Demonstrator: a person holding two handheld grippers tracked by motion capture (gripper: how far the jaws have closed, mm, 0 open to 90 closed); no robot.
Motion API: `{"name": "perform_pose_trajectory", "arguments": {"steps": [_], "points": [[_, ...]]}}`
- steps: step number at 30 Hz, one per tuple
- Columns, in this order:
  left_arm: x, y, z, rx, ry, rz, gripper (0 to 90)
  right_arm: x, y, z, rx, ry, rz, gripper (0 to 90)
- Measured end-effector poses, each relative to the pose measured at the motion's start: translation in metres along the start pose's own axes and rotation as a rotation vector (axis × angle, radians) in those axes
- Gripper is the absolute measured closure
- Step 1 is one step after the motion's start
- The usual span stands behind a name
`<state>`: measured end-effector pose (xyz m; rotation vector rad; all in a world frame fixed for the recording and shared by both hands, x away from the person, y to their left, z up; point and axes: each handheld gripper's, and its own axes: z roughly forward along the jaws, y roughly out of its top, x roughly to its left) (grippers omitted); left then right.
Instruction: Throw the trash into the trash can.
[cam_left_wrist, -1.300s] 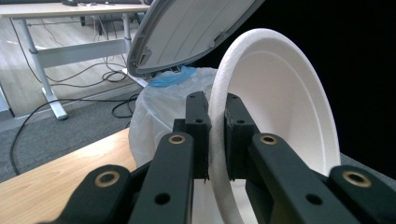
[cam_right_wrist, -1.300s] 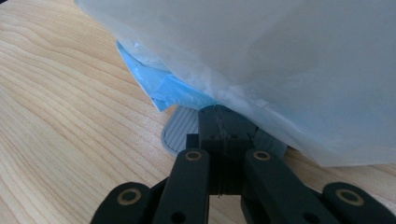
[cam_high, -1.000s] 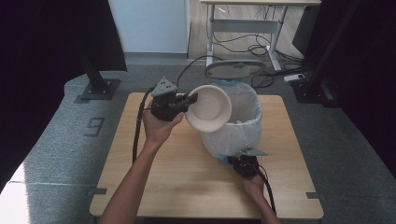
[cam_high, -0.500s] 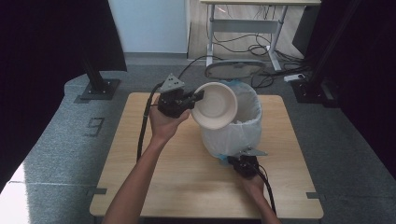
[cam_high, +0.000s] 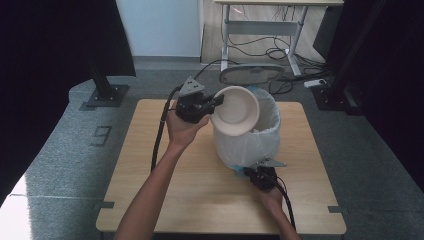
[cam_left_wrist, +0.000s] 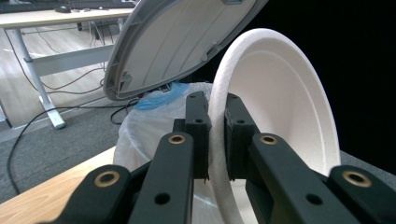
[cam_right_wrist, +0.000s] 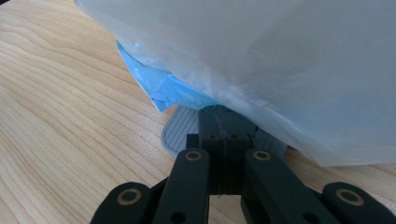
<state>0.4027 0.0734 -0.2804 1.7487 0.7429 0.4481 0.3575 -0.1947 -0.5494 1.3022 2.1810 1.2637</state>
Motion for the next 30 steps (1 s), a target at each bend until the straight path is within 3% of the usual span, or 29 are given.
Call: {"name": "perform_pose_trajectory", "arguments": {"steps": [12,26,30], "points": [[-0.002,0.009,0.016,-0.012,-0.003,-0.01,82.8,0.0,0.0,0.0,0.0,-0.001,0.0,89.3],[-0.016,0.018,0.041,0.016,0.011,0.055,82.7,0.0,0.0,0.0,-0.001,0.001,0.003,89.2],[-0.017,0.019,0.045,0.015,0.014,0.055,82.7,0.001,0.0,0.0,-0.001,-0.003,-0.001,89.2]]}}
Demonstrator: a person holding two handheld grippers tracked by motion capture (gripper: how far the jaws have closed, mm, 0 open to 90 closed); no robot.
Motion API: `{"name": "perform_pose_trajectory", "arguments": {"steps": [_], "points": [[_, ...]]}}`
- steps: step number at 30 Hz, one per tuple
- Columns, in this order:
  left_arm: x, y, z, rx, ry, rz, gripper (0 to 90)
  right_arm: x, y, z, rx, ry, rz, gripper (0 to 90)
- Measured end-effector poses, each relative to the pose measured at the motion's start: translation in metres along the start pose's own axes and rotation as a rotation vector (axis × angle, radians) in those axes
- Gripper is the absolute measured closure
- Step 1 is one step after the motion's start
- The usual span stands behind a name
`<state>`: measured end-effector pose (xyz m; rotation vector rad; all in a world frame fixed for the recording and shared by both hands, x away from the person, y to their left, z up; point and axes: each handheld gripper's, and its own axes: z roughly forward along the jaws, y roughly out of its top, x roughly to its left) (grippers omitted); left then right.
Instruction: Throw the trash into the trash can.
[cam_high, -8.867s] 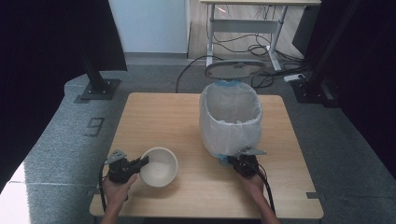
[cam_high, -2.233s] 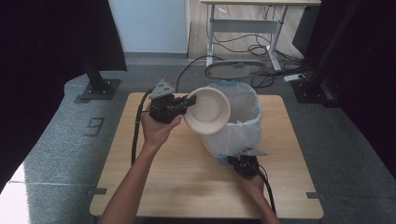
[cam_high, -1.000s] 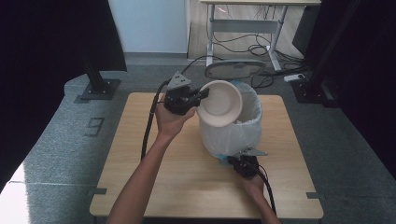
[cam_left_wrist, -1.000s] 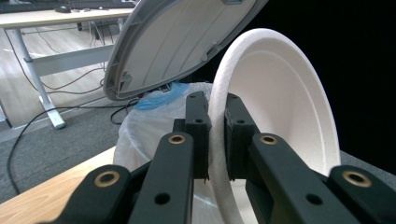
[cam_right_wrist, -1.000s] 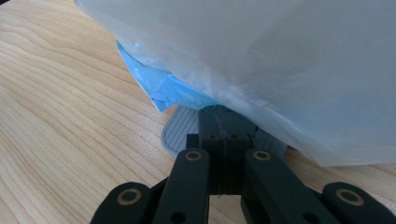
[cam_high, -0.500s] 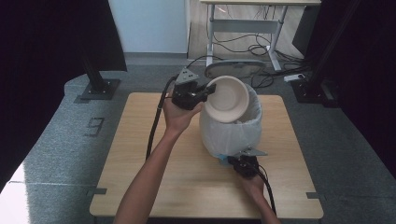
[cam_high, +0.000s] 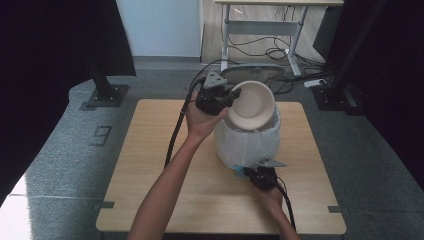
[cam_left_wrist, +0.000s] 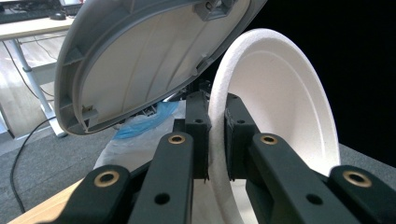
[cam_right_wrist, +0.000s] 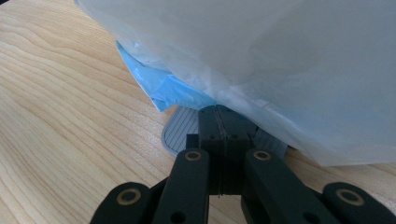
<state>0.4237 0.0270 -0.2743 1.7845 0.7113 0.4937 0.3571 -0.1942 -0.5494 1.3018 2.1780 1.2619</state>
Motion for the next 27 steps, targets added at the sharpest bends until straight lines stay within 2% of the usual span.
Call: {"name": "perform_pose_trajectory", "arguments": {"steps": [5,9,10,12,13,15,22,27], "points": [[0.002,-0.001,0.006,0.005,0.015,-0.01,82.6,0.0,0.0,0.0,-0.001,0.001,0.003,89.2],[0.003,-0.003,0.011,0.002,0.047,-0.009,80.0,0.0,0.0,0.0,-0.001,0.003,0.005,89.2],[0.003,-0.004,0.013,0.011,0.062,-0.01,76.7,0.0,0.0,0.0,0.0,0.003,0.005,89.2],[0.004,-0.005,0.017,0.046,0.087,0.001,60.2,0.0,0.0,0.0,0.001,0.003,0.004,89.2],[0.003,-0.007,0.018,0.051,0.1,0.009,55.8,0.0,0.0,0.0,0.001,0.003,0.005,89.2],[0.004,-0.008,0.016,0.058,0.084,-0.003,51.4,-0.001,0.0,0.0,0.001,0.004,0.006,89.2],[0.003,-0.011,0.007,0.09,0.042,0.002,47.8,0.0,0.0,0.0,0.001,0.001,0.003,89.2],[0.002,-0.017,-0.005,0.099,0.03,0.0,43.7,0.0,0.0,0.0,0.001,0.002,0.004,89.2]]}}
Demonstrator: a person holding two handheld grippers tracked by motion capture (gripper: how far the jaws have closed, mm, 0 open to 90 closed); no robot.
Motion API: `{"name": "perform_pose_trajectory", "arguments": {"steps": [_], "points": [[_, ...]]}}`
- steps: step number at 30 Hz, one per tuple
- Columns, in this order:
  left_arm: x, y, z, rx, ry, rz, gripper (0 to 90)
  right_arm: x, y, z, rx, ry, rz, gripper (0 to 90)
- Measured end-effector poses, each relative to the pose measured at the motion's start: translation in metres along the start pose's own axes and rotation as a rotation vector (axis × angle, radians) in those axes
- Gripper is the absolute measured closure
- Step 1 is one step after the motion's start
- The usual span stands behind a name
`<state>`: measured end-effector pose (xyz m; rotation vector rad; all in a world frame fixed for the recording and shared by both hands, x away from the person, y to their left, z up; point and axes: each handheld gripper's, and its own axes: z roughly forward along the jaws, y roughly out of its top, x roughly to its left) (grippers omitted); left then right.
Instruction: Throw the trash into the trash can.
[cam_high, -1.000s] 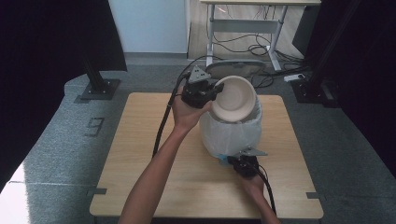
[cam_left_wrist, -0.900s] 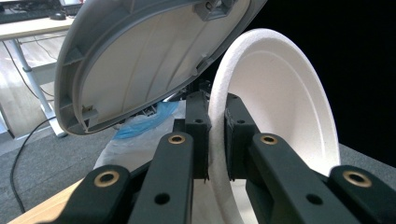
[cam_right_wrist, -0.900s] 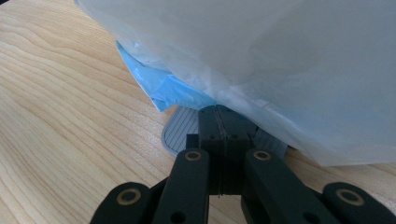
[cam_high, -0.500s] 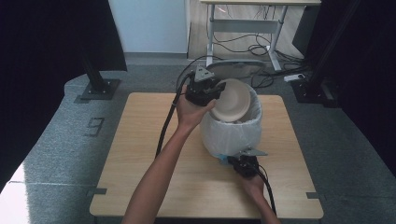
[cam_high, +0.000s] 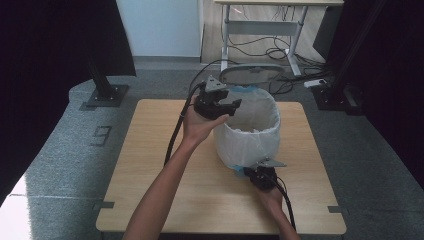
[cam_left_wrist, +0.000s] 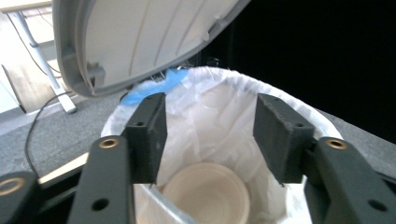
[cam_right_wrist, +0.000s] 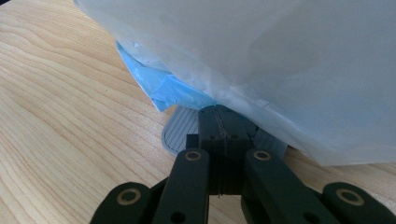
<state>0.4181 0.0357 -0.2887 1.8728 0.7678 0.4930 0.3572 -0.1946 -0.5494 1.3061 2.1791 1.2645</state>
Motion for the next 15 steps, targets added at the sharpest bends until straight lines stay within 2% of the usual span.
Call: {"name": "perform_pose_trajectory", "arguments": {"steps": [11,15], "points": [[0.004,-0.02,-0.039,-0.023,-0.06,0.001,40.9,0.0,0.0,0.0,0.0,0.002,0.005,89.2],[0.009,-0.028,-0.052,-0.032,-0.069,-0.019,40.0,0.0,0.0,0.0,-0.002,0.004,0.009,89.2]]}}
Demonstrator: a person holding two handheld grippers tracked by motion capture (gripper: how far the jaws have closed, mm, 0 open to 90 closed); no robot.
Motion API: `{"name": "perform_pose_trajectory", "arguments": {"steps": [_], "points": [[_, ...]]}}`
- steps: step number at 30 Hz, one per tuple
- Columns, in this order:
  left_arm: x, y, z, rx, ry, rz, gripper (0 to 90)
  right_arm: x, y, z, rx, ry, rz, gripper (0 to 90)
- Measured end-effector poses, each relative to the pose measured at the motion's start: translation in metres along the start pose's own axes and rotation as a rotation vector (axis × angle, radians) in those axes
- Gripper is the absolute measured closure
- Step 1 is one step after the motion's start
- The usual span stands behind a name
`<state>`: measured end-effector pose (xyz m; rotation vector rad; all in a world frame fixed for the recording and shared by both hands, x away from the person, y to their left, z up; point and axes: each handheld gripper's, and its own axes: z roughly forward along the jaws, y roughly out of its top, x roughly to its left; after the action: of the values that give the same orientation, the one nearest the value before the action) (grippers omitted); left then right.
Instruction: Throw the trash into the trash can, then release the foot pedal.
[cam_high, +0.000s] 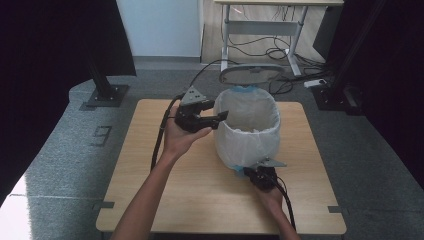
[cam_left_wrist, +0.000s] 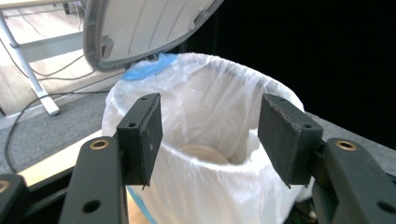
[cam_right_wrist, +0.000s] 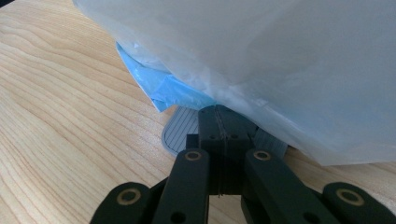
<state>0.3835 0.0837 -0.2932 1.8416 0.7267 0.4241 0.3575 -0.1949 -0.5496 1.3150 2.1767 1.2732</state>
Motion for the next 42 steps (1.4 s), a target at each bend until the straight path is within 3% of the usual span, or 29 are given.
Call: {"name": "perform_pose_trajectory", "arguments": {"steps": [6,10,13,17,22,24,42], "points": [[0.008,-0.014,-0.013,0.011,0.017,-0.018,39.6,-0.002,0.0,0.0,0.001,0.011,0.016,87.9],[0.013,-0.023,-0.019,0.018,0.017,-0.029,39.7,-0.002,0.001,-0.001,0.0,0.04,0.037,81.7],[0.013,-0.03,-0.022,0.023,0.021,-0.021,39.8,-0.001,0.001,-0.002,-0.002,0.03,0.02,77.6],[0.013,-0.037,-0.027,0.031,0.038,-0.001,39.7,0.0,0.003,-0.006,-0.017,0.036,0.024,62.9],[0.016,-0.047,-0.033,0.032,0.043,0.008,39.7,0.003,0.007,-0.017,-0.055,0.004,0.031,51.0],[0.017,-0.052,-0.036,0.028,0.048,0.007,39.6,0.004,0.007,-0.019,-0.039,-0.013,0.033,46.1],[0.016,-0.087,-0.062,0.024,0.052,-0.011,38.8,0.003,0.008,-0.062,-0.057,-0.025,-0.018,40.3]]}}
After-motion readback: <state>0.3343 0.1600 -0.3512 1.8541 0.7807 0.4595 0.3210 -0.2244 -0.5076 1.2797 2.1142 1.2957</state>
